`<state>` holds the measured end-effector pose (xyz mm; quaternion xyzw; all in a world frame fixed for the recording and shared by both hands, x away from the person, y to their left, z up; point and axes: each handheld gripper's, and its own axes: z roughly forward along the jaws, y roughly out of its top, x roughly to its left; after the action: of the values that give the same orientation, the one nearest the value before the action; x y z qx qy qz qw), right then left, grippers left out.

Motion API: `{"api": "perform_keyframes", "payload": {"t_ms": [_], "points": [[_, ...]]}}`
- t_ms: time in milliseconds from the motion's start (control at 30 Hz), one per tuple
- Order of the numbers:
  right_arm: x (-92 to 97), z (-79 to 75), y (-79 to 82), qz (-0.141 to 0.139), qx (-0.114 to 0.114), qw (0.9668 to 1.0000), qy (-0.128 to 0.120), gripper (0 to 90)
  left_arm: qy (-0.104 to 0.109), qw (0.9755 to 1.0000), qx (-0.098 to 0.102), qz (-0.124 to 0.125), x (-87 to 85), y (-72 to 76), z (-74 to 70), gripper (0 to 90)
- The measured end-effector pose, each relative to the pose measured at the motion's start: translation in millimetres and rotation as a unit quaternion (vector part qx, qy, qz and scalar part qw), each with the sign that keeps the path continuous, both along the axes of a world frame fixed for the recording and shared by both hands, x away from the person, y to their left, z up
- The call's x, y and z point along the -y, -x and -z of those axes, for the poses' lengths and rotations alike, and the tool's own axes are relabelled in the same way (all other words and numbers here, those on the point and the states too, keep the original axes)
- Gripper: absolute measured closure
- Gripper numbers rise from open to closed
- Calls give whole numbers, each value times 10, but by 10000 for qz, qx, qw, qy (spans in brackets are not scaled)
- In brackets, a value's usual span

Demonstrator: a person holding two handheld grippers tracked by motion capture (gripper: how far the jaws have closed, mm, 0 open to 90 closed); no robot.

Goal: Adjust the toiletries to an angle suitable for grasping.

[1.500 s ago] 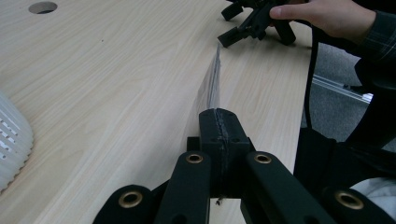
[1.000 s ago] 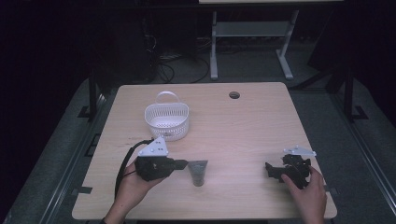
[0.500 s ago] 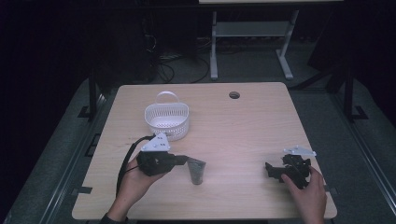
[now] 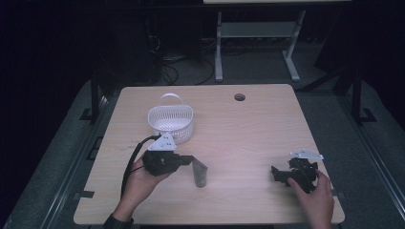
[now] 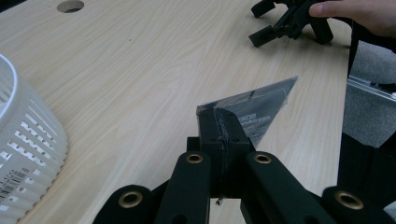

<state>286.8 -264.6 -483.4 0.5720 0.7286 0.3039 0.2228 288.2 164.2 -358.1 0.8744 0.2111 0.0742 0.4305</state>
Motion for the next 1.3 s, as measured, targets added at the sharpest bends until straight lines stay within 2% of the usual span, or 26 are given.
{"api": "perform_keyframes", "payload": {"t_ms": [567,733,867,900,967,1033,1100,1133,1167,1233,1300], "points": [[0,0,0,-1,-1,10000,2,0,-60,10000,34,10,65,-128,8,897],[0,0,0,-1,-1,10000,2,0,-105,9999,-29,13,35,-117,11,895],[0,0,0,0,-1,10000,1,0,-141,9999,-87,28,-3,-114,4,847],[0,0,0,0,-1,10000,1,0,-167,9998,-109,14,-28,-113,-2,801],[0,0,0,1,-3,10000,1,0,-162,9998,-118,-10,-43,-113,-6,780],[0,0,0,-1,-1,10000,2,0,-163,9997,-203,-13,-68,-117,-17,725],[0,0,0,-2,-1,10000,2,0,-175,9996,-205,-52,-86,-116,-26,658],[0,0,0,2,-2,10000,0,0,-168,9995,-250,-71,-93,-116,-29,621],[0,0,1,1,-3,10000,0,0,-195,9994,-264,-97,-101,-116,-36,536],[0,0,0,0,-2,10000,1,0,-196,9993,-296,-108,-107,-115,-43,504],[0,0,0,0,-1,10000,1,0,-191,9992,-321,-105,-107,-104,-59,390]]}}
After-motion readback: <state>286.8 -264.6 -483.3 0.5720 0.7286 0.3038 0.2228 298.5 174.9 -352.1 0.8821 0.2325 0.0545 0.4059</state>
